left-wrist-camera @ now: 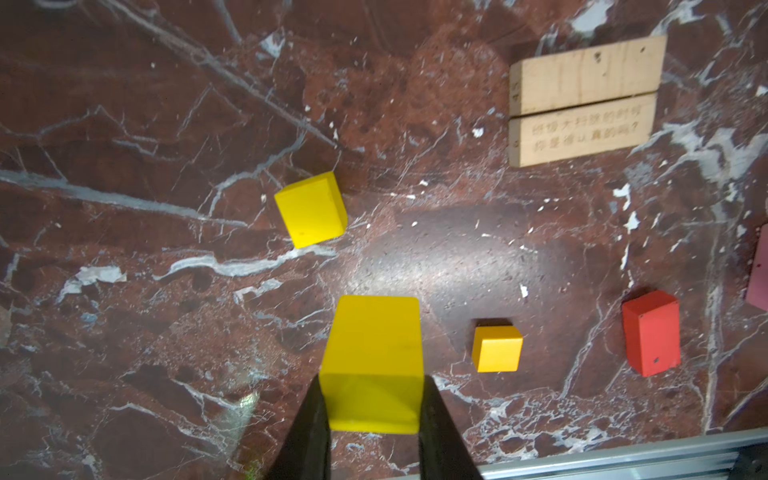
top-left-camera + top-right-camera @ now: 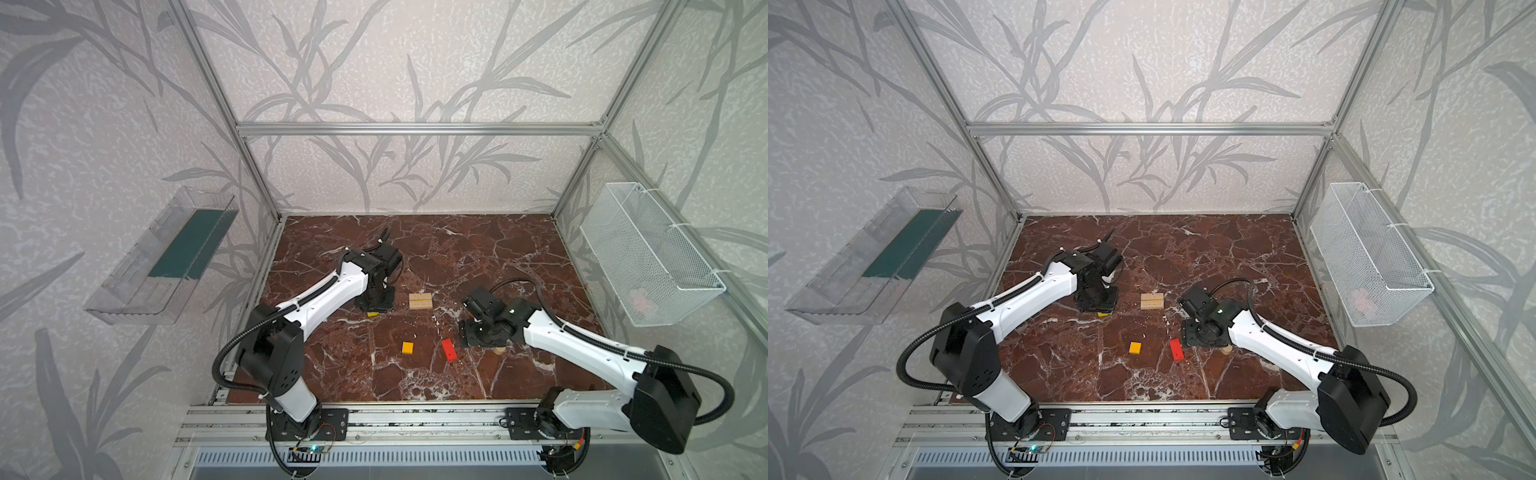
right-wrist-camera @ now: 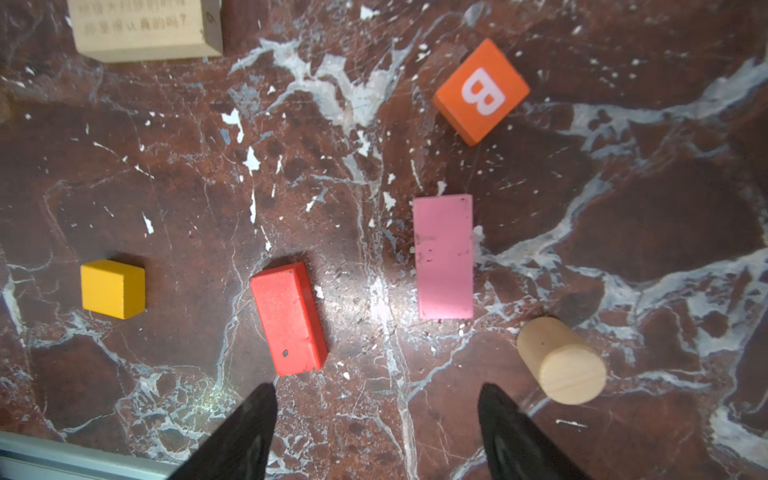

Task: Build the wood block tower
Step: 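Carry the yellow cube over the bars with the left gripper while the right withdraws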

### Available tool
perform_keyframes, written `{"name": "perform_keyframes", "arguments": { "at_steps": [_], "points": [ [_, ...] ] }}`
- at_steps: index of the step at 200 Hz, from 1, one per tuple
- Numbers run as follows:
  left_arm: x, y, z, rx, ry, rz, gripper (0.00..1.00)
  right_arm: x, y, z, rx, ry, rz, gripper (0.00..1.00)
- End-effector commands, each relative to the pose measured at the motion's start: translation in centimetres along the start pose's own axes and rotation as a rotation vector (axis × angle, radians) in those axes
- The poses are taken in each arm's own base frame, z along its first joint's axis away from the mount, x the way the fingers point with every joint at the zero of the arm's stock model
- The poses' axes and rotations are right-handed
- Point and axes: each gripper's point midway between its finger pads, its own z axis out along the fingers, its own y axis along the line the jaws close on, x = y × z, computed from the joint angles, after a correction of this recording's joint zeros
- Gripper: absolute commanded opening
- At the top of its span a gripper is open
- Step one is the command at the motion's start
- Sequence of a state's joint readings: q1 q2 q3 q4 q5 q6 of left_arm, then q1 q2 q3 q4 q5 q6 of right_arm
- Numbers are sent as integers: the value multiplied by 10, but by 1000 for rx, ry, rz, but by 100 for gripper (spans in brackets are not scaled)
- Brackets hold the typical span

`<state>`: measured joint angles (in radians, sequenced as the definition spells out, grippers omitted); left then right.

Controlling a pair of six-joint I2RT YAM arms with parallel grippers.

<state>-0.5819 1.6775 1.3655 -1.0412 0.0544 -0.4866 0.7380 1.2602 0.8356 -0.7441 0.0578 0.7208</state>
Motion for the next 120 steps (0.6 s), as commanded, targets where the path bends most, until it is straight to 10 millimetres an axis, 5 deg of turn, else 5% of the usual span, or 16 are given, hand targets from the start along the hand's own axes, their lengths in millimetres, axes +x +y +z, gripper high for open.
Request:
{"name": "perform_keyframes", "arguments": {
  "at_steps": [1,71,120],
  "points": [
    [-7,-10,0,-24,27,-21,4,-3,-3,-7,-42,-48,4,77],
    [-38,-64,19,-39,57,-7,2,-10,-23,-16,-127,-125,79,77],
    [-47,-77,38,-94,88,-44,1,-12,-15,-11,-213,-110,90,76]
  ]
}}
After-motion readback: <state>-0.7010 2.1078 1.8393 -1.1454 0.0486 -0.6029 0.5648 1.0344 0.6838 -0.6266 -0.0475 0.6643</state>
